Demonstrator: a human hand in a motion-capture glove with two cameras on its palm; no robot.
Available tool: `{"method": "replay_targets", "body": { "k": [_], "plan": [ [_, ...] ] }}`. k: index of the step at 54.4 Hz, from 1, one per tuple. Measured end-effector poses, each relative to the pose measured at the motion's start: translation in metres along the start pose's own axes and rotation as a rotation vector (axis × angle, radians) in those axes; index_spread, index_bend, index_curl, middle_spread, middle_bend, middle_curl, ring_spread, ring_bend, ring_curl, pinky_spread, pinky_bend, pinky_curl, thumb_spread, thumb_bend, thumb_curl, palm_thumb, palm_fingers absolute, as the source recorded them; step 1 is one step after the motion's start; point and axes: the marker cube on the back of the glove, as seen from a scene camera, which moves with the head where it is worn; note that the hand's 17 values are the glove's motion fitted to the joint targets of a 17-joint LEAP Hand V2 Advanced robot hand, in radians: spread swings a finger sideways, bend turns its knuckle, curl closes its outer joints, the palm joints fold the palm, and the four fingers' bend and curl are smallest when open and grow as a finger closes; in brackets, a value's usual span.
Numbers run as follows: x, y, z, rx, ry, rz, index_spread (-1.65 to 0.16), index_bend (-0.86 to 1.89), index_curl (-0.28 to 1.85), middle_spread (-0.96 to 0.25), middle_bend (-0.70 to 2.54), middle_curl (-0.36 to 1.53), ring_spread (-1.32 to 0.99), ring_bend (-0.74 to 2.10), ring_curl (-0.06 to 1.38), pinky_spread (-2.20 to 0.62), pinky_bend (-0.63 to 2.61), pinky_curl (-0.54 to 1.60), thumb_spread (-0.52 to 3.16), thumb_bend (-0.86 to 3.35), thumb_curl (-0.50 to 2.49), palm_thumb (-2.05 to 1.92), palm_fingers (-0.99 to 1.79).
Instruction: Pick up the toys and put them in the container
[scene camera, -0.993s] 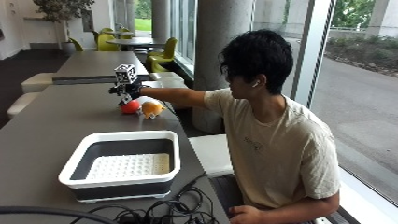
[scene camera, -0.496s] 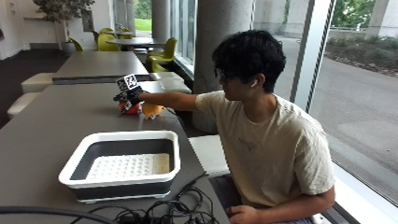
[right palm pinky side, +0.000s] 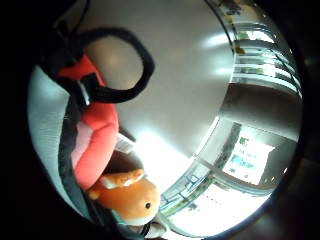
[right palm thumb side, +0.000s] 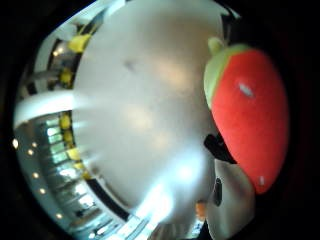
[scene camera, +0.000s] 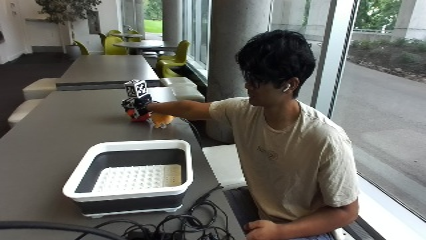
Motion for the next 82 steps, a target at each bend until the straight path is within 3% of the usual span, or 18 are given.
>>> {"method": "replay_targets", "body": {
  "k": [4,8,11,16,19,24,31,41,47,57,64,69,74,82],
  "plan": [
    [-0.013,0.022,-0.01,-0.09,-0.09,-0.048,-0.3,0.18,0.16,-0.13,0.27,0.32,-0.21,0.68,0.46,-0.21,1.01,0.36,1.51,0.31,0.46,0.62,0.54],
    [-0.016,0.024,-0.032,0.046,-0.152,-0.123,-0.31,0.19,0.18,-0.16,0.32,0.35,-0.27,0.76,0.5,-0.28,1.01,0.37,1.39,0.3,0.52,0.67,0.71],
    [-0.023,0.036,-0.045,0.024,-0.231,-0.178,-0.31,0.19,0.19,-0.19,0.34,0.37,-0.31,0.79,0.51,-0.31,1.0,0.38,1.33,0.28,0.55,0.69,0.74],
    [-0.035,0.055,-0.077,0.047,-0.368,-0.56,-0.31,0.19,0.21,-0.22,0.39,0.41,-0.36,0.81,0.54,-0.35,1.0,0.39,1.23,0.26,0.61,0.71,0.78],
    [-0.029,0.059,-0.093,0.151,-0.284,-0.534,-0.32,0.19,0.23,-0.24,0.39,0.43,-0.38,0.82,0.55,-0.36,1.0,0.4,1.18,0.25,0.63,0.72,0.78],
    [-0.03,0.069,-0.116,0.266,-0.216,-0.615,-0.32,0.19,0.25,-0.26,0.4,0.45,-0.41,0.82,0.56,-0.38,1.0,0.41,1.11,0.23,0.68,0.73,0.78],
    [-0.043,0.113,-0.136,0.258,-0.25,-0.636,-0.33,0.19,0.27,-0.29,0.42,0.49,-0.43,0.82,0.57,-0.39,1.0,0.42,1.03,0.21,0.74,0.74,0.78],
    [-0.076,0.173,-0.161,0.27,-0.324,-0.824,-0.34,0.19,0.31,-0.31,0.42,0.54,-0.45,0.82,0.59,-0.39,1.0,0.43,0.96,0.19,0.8,0.73,0.77],
    [-0.063,0.151,-0.166,0.279,-0.378,-0.99,-0.34,0.19,0.33,-0.33,0.41,0.56,-0.46,0.83,0.6,-0.4,1.0,0.43,0.93,0.18,0.84,0.73,0.76],
    [-0.099,0.227,-0.182,0.242,-0.414,-0.933,-0.35,0.19,0.38,-0.34,0.4,0.61,-0.47,0.83,0.62,-0.4,1.01,0.44,0.9,0.16,0.9,0.73,0.76],
    [-0.132,0.27,-0.194,0.24,-0.469,-1.099,-0.35,0.19,0.41,-0.34,0.39,0.64,-0.47,0.83,0.63,-0.4,1.02,0.44,0.88,0.15,0.94,0.73,0.74],
    [-0.131,0.285,-0.204,0.291,-0.347,-0.964,-0.35,0.18,0.43,-0.35,0.38,0.67,-0.48,0.84,0.64,-0.4,1.03,0.45,0.88,0.15,0.96,0.73,0.73],
    [-0.165,0.327,-0.215,0.238,-0.507,-1.223,-0.36,0.18,0.45,-0.35,0.38,0.69,-0.48,0.83,0.64,-0.4,1.04,0.45,0.87,0.14,0.98,0.73,0.73],
    [-0.184,0.366,-0.225,0.235,-0.504,-1.274,-0.36,0.18,0.49,-0.36,0.37,0.73,-0.48,0.84,0.66,-0.4,1.05,0.46,0.87,0.13,1.01,0.72,0.71]
  ]
}}
